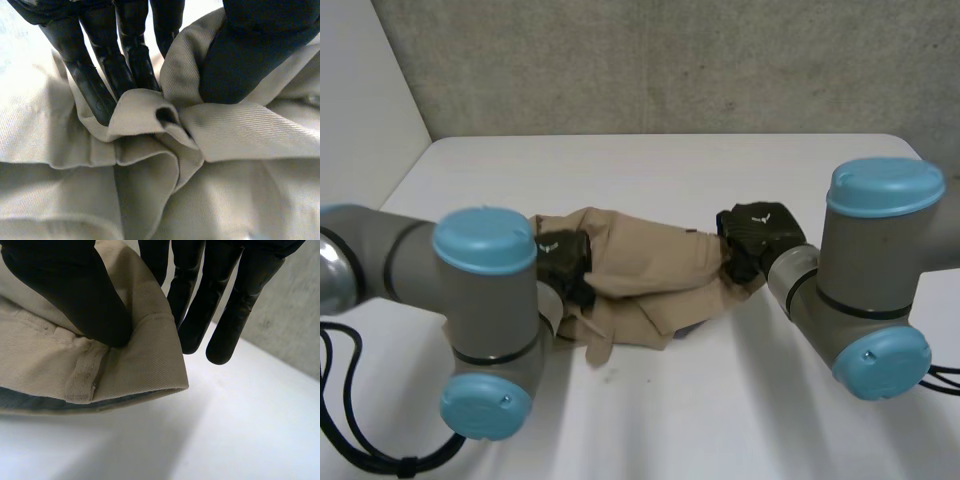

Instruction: Fold the shorts.

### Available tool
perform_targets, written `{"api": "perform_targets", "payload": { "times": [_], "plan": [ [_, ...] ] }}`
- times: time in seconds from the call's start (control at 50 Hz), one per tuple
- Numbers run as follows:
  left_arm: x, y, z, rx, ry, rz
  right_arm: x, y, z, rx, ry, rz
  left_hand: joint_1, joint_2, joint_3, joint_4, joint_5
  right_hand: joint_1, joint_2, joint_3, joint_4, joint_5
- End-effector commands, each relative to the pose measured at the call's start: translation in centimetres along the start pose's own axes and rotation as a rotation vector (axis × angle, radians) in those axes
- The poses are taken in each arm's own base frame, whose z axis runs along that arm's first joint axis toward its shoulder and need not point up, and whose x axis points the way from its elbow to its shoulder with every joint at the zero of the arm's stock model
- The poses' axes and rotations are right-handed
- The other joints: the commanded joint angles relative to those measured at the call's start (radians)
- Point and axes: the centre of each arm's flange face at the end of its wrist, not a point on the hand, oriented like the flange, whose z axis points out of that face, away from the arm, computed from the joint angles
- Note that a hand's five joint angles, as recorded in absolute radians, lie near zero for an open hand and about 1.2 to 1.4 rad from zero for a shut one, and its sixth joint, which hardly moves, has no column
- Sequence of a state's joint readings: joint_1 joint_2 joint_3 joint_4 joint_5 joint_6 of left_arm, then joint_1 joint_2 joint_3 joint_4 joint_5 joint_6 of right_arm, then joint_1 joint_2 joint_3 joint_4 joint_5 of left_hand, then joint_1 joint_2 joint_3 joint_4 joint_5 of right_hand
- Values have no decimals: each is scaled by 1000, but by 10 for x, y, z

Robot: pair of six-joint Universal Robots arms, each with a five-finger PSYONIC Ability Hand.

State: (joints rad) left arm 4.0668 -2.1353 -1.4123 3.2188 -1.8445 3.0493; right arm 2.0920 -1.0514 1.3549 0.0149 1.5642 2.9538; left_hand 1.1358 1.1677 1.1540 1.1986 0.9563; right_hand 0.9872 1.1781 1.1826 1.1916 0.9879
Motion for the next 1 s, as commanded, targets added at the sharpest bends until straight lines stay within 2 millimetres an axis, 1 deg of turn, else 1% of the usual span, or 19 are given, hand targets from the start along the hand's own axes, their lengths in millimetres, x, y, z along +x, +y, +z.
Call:
{"api": "perform_targets", "payload": {
  "times": [0.02, 0.06, 0.08, 0.12, 0.14, 0.18, 0.28, 0.34, 0.44, 0.52, 0.6, 0.7, 0.74, 0.8, 0.86, 0.88, 0.9, 0.94, 1.0],
  "plan": [
    [-12, -93, -42, 225, 13, -8, 8, -50, -26, 131, 32, -197, 260, 229, 242, 198, 265, 409, 218, 214, 205, 234],
    [-20, -113, -55, 262, 4, 39, 11, -75, -39, 202, 63, -291, 260, 229, 242, 198, 265, 409, 218, 214, 205, 234],
    [-26, -136, -70, 317, -3, 100, 13, -85, -44, 232, 79, -319, 260, 229, 242, 198, 265, 409, 218, 214, 205, 234],
    [-32, -159, -87, 382, -9, 170, 17, -109, -59, 308, 116, -370, 260, 229, 242, 198, 265, 409, 218, 214, 205, 234],
    [-39, -181, -107, 454, -25, 254, 19, -120, -65, 340, 129, -382, 260, 229, 242, 198, 265, 409, 218, 214, 205, 234],
    [-40, -191, -118, 494, -32, 306, 23, -147, -86, 425, 169, -403, 260, 229, 242, 198, 265, 409, 218, 214, 205, 234],
    [-46, -232, -163, 668, -95, 462, 30, -186, -126, 540, 212, -407, 260, 229, 242, 198, 265, 409, 218, 214, 205, 234],
    [-48, -244, -177, 717, -122, 483, 31, -203, -147, 587, 211, -409, 260, 229, 242, 198, 265, 409, 218, 214, 205, 234],
    [-49, -260, -211, 787, -130, 480, 29, -211, -171, 611, 171, -424, 260, 229, 242, 198, 265, 409, 218, 214, 205, 234],
    [-50, -263, -232, 796, -120, 476, 30, -218, -196, 630, 170, -429, 260, 229, 242, 198, 265, 409, 218, 214, 205, 234],
    [-51, -260, -241, 798, -109, 474, 34, -224, -214, 652, 188, -429, 260, 229, 242, 198, 265, 409, 218, 214, 205, 234],
    [-49, -247, -221, 727, -89, 487, 32, -215, -209, 586, 160, -429, 260, 229, 242, 198, 265, 409, 218, 214, 205, 234],
    [-45, -234, -199, 658, -68, 501, 30, -202, -192, 512, 128, -428, 260, 229, 242, 198, 265, 409, 218, 214, 205, 234],
    [-42, -220, -170, 576, -50, 516, 24, -171, -147, 350, 58, -427, 260, 229, 242, 198, 265, 409, 218, 214, 205, 234],
    [-39, -198, -127, 458, -28, 537, 17, -145, -111, 243, 3, -423, 260, 229, 242, 198, 265, 409, 218, 214, 205, 234],
    [-37, -187, -103, 406, -21, 546, 16, -139, -103, 223, -6, -423, 260, 229, 242, 198, 265, 409, 218, 214, 205, 234],
    [-37, -181, -90, 383, -20, 548, 15, -128, -85, 183, -19, -416, 260, 229, 242, 198, 265, 409, 218, 214, 205, 234],
    [-35, -175, -55, 368, -27, 547, 14, -122, -66, 175, -21, -408, 260, 229, 242, 198, 265, 409, 218, 214, 205, 234],
    [-34, -176, -20, 400, -43, 540, 14, -125, -26, 253, 16, -386, 260, 229, 242, 198, 265, 409, 218, 214, 205, 234]
  ]
}}
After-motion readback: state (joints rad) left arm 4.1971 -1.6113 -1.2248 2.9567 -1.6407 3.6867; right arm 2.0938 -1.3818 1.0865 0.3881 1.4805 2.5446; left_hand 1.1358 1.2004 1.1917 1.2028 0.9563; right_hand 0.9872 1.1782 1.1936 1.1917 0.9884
